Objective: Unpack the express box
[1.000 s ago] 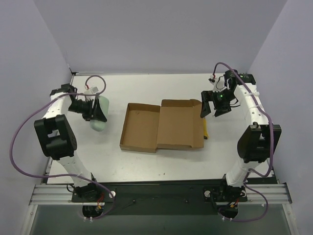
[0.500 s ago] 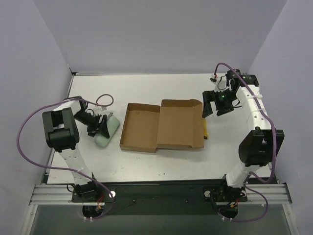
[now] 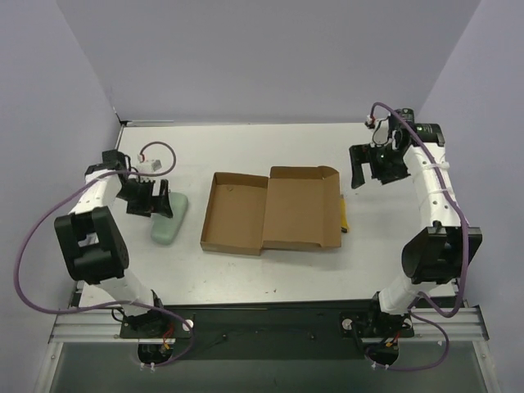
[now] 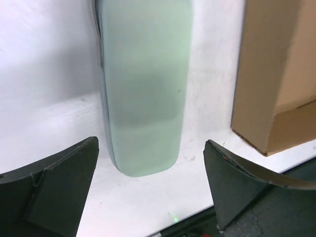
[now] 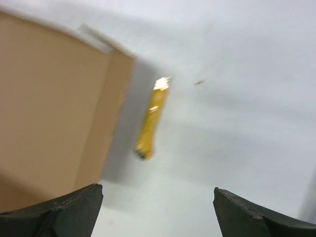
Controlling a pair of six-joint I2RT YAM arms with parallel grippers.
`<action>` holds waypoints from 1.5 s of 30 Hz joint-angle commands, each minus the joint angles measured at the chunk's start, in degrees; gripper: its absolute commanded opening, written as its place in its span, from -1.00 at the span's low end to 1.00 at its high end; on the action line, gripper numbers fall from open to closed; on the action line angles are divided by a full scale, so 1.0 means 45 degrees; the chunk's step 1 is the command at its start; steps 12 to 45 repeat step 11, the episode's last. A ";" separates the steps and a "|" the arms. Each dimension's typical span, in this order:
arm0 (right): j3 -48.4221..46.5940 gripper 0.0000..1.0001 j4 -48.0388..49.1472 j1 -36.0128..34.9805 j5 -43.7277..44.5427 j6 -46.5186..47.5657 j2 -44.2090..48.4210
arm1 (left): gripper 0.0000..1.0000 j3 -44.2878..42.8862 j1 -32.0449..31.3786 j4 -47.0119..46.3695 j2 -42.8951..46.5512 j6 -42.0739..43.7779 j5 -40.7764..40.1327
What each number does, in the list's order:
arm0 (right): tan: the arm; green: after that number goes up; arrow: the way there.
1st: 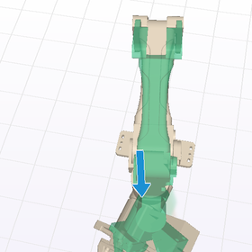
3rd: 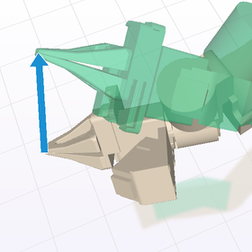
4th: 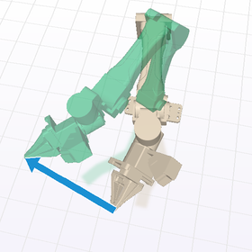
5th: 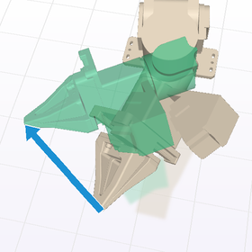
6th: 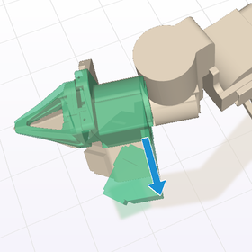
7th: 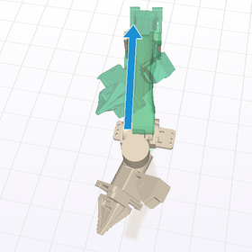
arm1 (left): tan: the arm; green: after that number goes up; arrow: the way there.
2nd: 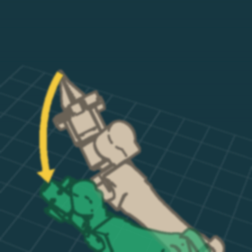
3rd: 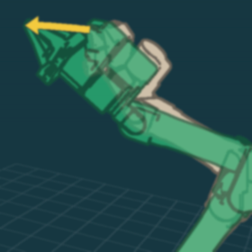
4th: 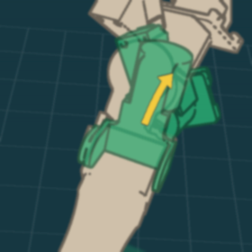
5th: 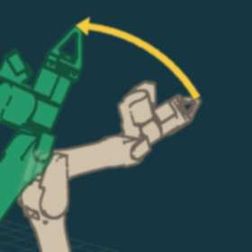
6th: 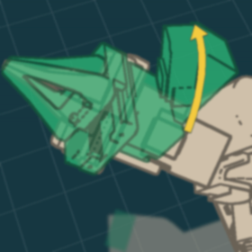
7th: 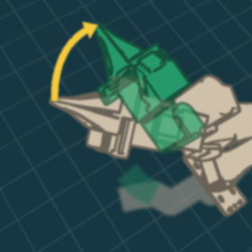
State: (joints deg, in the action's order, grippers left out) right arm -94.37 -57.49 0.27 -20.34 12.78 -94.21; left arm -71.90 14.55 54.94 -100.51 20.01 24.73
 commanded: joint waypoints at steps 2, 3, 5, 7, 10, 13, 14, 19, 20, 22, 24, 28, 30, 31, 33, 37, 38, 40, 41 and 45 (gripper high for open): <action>-0.1744 1.00 0.2070 0.0369 0.5685 -0.1236 0.1791 | 0.95 0.0545 -0.0088 -0.4369 0.4126 -0.1007 -0.0630; -0.1551 1.00 0.2421 0.0350 0.6561 -0.1682 0.2086 | 0.95 0.0799 -0.0088 -0.5053 0.4693 -0.1203 -0.0884; -0.0830 1.00 0.3380 0.0038 0.7426 -0.1862 0.2807 | 0.95 0.1306 -0.0107 -0.6793 0.6003 -0.1574 -0.0984; -0.0593 1.00 0.3557 0.0017 0.7703 -0.1667 0.3122 | 0.95 0.1465 -0.0146 -0.7789 0.6687 -0.2235 -0.1004; -0.0670 0.99 0.3577 0.0017 0.7199 -0.2018 0.3553 | 0.95 0.1057 -0.0244 -0.7873 0.6692 -0.3211 -0.0867; -0.0709 1.00 0.3655 0.0017 0.6983 -0.1999 0.3766 | 0.95 0.0824 -0.0302 -0.7872 0.6652 -0.3448 -0.0809; -0.0709 1.00 0.3655 0.0017 0.6983 -0.1999 0.3766 | 0.95 0.0824 -0.0302 -0.7872 0.6652 -0.3448 -0.0809; -0.0709 1.00 0.3655 0.0017 0.6983 -0.1999 0.3766 | 0.95 0.0824 -0.0302 -0.7872 0.6652 -0.3448 -0.0809; -0.0709 1.00 0.3655 0.0017 0.6983 -0.1999 0.3766 | 0.95 0.0824 -0.0302 -0.7872 0.6652 -0.3448 -0.0809; -0.0709 1.00 0.3655 0.0017 0.6983 -0.1999 0.3766 | 0.95 0.0824 -0.0302 -0.7872 0.6652 -0.3448 -0.0809; -0.0709 1.00 0.3655 0.0017 0.6983 -0.1999 0.3766 | 0.95 0.0824 -0.0302 -0.7872 0.6652 -0.3448 -0.0809; -0.0709 1.00 0.3655 0.0017 0.6983 -0.1999 0.3766 | 0.95 0.0824 -0.0302 -0.7872 0.6652 -0.3448 -0.0809; -0.0709 1.00 0.3655 0.0017 0.6983 -0.1999 0.3766 | 0.95 0.0824 -0.0302 -0.7872 0.6652 -0.3448 -0.0809; -0.0709 1.00 0.3655 0.0017 0.6983 -0.1999 0.3766 | 0.95 0.0824 -0.0302 -0.7872 0.6652 -0.3448 -0.0809; -0.0709 1.00 0.3655 0.0017 0.6983 -0.1999 0.3766 | 0.95 0.0824 -0.0302 -0.7872 0.6652 -0.3448 -0.0809; -0.0709 1.00 0.3655 0.0017 0.6983 -0.1999 0.3766 | 0.95 0.0824 -0.0302 -0.7872 0.6652 -0.3448 -0.0809; -0.0709 1.00 0.3655 0.0017 0.6983 -0.1999 0.3766 | 0.95 0.0824 -0.0302 -0.7872 0.6652 -0.3448 -0.0809; -0.0709 1.00 0.3655 0.0017 0.6983 -0.1999 0.3766 | 0.95 0.0824 -0.0302 -0.7872 0.6652 -0.3448 -0.0809; -0.0709 1.00 0.3655 0.0017 0.6983 -0.1999 0.3766 | 0.95 0.0824 -0.0302 -0.7872 0.6652 -0.3448 -0.0809; -0.0709 1.00 0.3655 0.0017 0.6983 -0.1999 0.3766 | 0.95 0.0824 -0.0302 -0.7872 0.6652 -0.3448 -0.0809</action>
